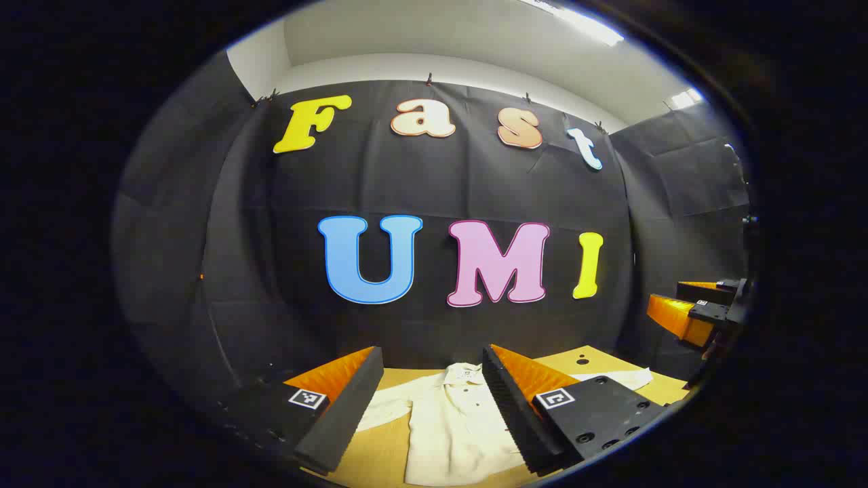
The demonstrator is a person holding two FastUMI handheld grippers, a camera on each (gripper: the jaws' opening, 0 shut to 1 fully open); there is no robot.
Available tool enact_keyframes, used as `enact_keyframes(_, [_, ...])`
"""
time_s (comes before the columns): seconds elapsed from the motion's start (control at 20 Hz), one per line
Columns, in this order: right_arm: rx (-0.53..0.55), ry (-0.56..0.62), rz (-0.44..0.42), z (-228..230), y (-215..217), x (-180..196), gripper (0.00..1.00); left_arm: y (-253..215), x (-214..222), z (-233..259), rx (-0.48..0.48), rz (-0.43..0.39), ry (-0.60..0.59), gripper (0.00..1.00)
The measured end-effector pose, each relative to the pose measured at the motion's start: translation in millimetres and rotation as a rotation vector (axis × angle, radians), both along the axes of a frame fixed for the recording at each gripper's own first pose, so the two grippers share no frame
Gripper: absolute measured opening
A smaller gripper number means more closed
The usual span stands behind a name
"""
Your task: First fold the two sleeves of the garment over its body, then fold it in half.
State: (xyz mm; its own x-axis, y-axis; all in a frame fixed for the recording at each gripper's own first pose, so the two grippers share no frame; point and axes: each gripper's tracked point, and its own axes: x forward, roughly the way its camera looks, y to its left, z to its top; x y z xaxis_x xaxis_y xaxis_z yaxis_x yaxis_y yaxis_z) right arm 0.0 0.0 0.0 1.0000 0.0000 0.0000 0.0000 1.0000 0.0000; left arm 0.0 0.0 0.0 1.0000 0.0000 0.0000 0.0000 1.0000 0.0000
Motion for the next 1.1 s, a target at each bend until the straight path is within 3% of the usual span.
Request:
enact_keyframes(0.65, [-0.039,0.045,0.007,-21,3,8,0.96,-6,-3,4,0.024,-0.024,-0.004,0.96])
enact_keyframes(1.1, [-0.048,0.077,0.020,-32,1,24,0.96,-2,2,3,0.010,0.004,0.008,0.96])
